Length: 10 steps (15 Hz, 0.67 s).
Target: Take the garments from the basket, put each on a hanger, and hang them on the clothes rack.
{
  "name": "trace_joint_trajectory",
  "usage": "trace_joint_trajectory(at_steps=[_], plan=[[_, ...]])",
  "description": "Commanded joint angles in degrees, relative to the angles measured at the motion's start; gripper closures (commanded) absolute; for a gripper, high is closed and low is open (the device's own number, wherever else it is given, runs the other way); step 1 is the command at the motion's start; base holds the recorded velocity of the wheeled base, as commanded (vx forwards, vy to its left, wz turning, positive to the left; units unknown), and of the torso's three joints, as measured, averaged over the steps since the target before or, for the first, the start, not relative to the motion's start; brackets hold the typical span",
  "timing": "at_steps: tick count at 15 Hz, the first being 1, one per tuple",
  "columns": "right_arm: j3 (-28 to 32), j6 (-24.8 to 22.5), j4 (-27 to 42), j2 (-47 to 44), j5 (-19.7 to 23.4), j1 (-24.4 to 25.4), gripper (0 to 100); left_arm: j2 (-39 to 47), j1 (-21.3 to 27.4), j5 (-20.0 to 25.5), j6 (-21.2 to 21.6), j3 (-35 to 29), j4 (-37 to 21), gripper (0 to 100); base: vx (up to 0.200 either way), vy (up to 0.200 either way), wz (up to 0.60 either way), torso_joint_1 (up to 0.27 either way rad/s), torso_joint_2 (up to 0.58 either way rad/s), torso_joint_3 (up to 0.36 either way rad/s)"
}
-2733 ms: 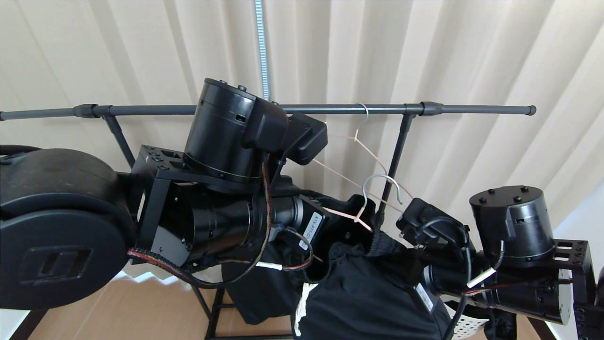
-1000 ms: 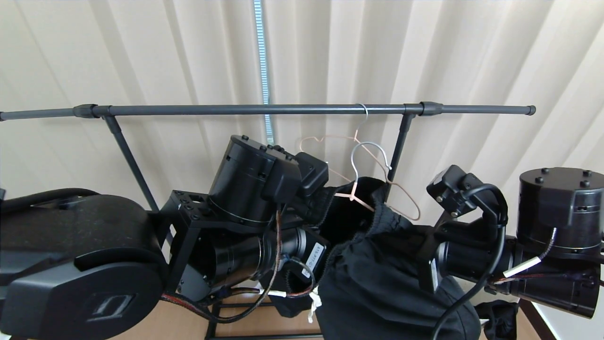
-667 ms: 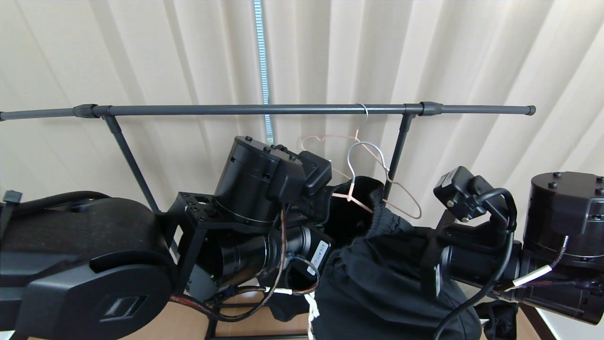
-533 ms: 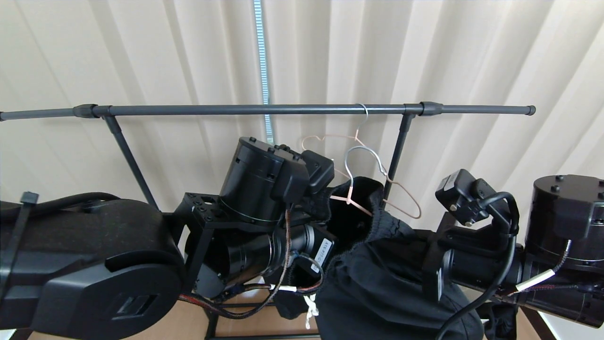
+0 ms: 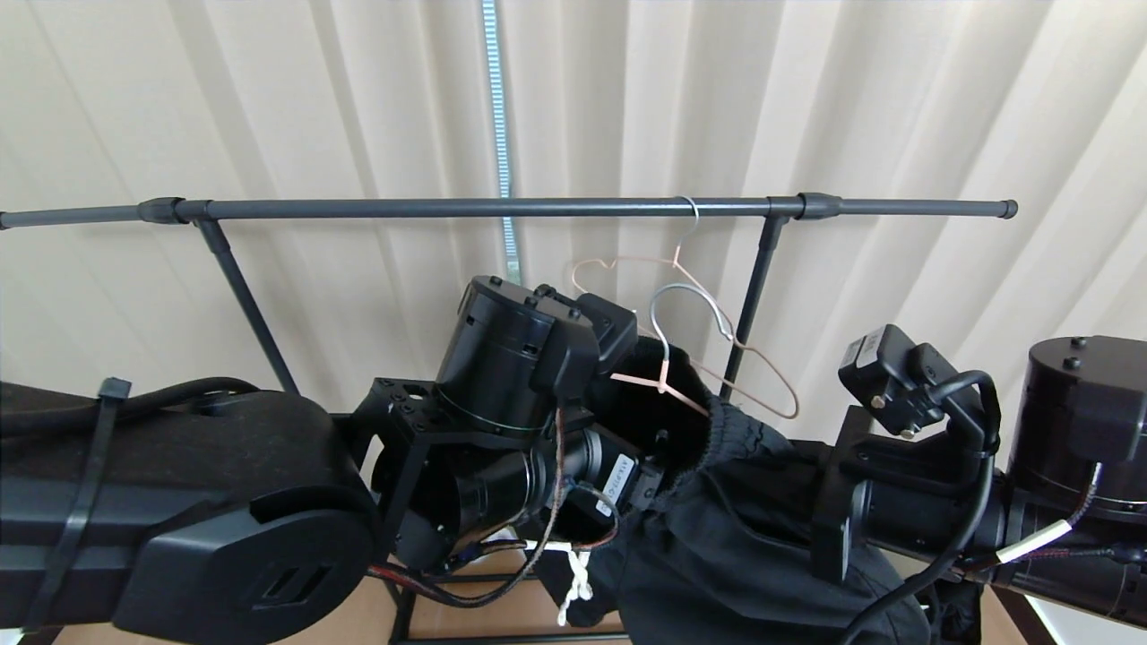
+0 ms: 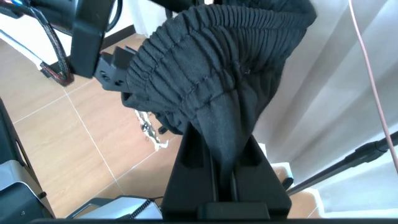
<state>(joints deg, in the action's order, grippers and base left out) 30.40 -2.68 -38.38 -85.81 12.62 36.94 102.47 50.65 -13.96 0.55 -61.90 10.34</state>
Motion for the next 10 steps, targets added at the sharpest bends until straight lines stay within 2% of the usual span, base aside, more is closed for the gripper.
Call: trace_joint_trajectory(at_steps=[1, 6, 10], plan=[[0.09, -0.04, -0.03, -0.06, 0.04, -0.02, 100, -3.07, 0.06, -0.46, 0.07, 2.23, -0.05, 0, 0.000, 0.000, 0.00, 0.000, 0.00, 0.000], [0.27, 0.05, -0.03, -0.76, 0.30, -0.55, 100, -8.78, 0.41, -0.46, 0.07, 7.41, -0.05, 0, 0.000, 0.000, 0.00, 0.000, 0.00, 0.000], [0.18, -0.04, -0.03, -0.85, 3.29, -3.01, 100, -13.00, 0.41, -0.37, 0.59, 10.14, -0.05, 0, 0.000, 0.000, 0.00, 0.000, 0.00, 0.000]])
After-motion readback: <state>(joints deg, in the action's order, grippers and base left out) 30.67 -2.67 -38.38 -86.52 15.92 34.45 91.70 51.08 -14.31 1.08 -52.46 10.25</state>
